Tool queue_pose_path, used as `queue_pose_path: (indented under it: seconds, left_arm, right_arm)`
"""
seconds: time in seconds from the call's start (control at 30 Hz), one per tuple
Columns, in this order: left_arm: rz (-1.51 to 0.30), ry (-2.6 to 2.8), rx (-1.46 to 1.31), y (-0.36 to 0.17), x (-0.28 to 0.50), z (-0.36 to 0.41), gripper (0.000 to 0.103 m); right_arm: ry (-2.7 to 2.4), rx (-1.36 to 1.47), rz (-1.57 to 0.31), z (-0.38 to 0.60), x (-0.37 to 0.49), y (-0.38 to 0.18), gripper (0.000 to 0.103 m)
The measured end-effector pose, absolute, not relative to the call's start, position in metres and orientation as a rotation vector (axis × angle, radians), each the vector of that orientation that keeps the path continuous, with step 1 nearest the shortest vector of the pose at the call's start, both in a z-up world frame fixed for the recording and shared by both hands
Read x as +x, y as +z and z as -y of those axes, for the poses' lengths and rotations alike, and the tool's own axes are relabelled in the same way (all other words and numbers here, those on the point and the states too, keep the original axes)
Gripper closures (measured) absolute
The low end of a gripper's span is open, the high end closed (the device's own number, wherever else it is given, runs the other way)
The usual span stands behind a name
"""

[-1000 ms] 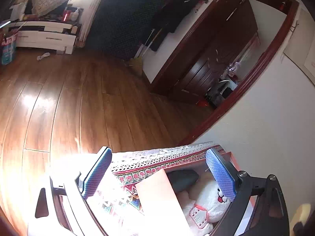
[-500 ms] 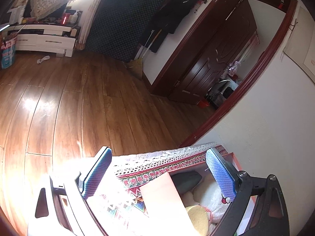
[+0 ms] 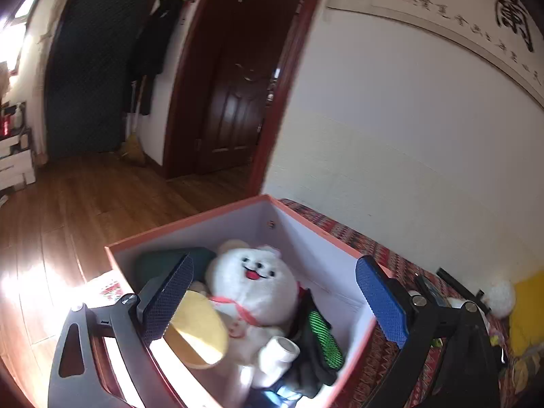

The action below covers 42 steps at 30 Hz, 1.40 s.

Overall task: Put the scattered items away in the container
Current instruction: 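Reach the right tool to the white mesh foam sleeve while the left tool returns to the bed, then grasp the white mesh sleeve with the right tool while the left tool grasps the white knit hat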

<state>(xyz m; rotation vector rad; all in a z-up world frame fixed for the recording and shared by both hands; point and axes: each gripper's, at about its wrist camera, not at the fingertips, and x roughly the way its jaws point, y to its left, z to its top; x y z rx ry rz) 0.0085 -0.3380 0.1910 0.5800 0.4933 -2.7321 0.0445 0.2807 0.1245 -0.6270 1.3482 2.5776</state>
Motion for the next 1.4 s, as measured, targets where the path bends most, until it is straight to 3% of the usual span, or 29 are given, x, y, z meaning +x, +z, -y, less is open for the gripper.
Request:
queue_pose_path:
  seconds: [0.13,0.4,0.43,0.47,0.53,0.57,0.7,0.97,1.03,1.1,1.13,1.2,1.23,1.33,1.4]
  left_arm:
    - [-0.393,-2.822,0.669,0.184,-0.013,0.275,0.006]
    - [-0.215,-2.961,0.800,0.171,-0.037,0.180,0.006]
    - [-0.203,-2.971,0.825,0.168,-0.040,0.171,0.006]
    - [-0.196,-2.984,0.852,0.164,-0.042,0.162,0.006]
    - [-0.189,-3.021,0.908,0.157,-0.045,0.143,0.006]
    - [-0.183,-3.046,0.941,0.153,-0.046,0.132,0.006]
    - [-0.243,-3.149,1.175,0.124,-0.052,0.083,0.006]
    - [-0.778,-2.886,1.990,0.020,-0.127,-0.056,0.006]
    - [-0.783,-2.751,2.066,-0.004,-0.144,-0.082,0.000]
    - [-0.665,-2.842,1.925,0.005,-0.146,-0.106,0.001]
    - [-0.650,-2.880,1.937,0.007,-0.147,-0.119,0.012]
    - [-0.692,-2.844,1.993,0.004,-0.148,-0.130,0.065]
    - [-0.723,-2.838,1.983,0.006,-0.146,-0.130,0.075]
    - [-0.814,-2.854,1.938,0.018,-0.134,-0.119,0.088]
    - [-0.893,-2.871,1.920,0.033,-0.122,-0.108,0.090]
  right_arm:
    - [2.473,-0.806,-1.406,-0.309,0.036,0.081,0.020]
    - [2.366,-0.916,-1.375,-0.338,0.013,0.026,0.021]
    - [2.362,-0.940,-1.396,-0.341,0.005,0.018,0.027]
    - [2.358,-0.967,-1.423,-0.342,0.000,0.012,0.053]
    - [2.344,-0.992,-1.523,-0.343,-0.003,0.000,0.083]
    - [2.339,-0.971,-1.561,-0.343,0.001,0.001,0.090]
    - [2.384,-0.737,-1.715,-0.356,0.030,0.029,0.091]
    - [2.340,-0.555,-1.921,-0.394,0.063,0.039,0.091]
    - [2.302,-0.558,-1.963,-0.403,0.066,0.033,0.091]
    - [2.291,-0.558,-1.986,-0.409,0.066,0.032,0.091]
    - [2.296,-0.558,-1.985,-0.410,0.065,0.032,0.091]
    - [2.311,-0.563,-1.987,-0.411,0.062,0.032,0.091]
    - [2.316,-0.565,-2.003,-0.410,0.060,0.032,0.091]
    - [2.329,-0.576,-2.077,-0.408,0.054,0.031,0.091]
    - [2.332,-0.572,-2.096,-0.407,0.052,0.032,0.091]
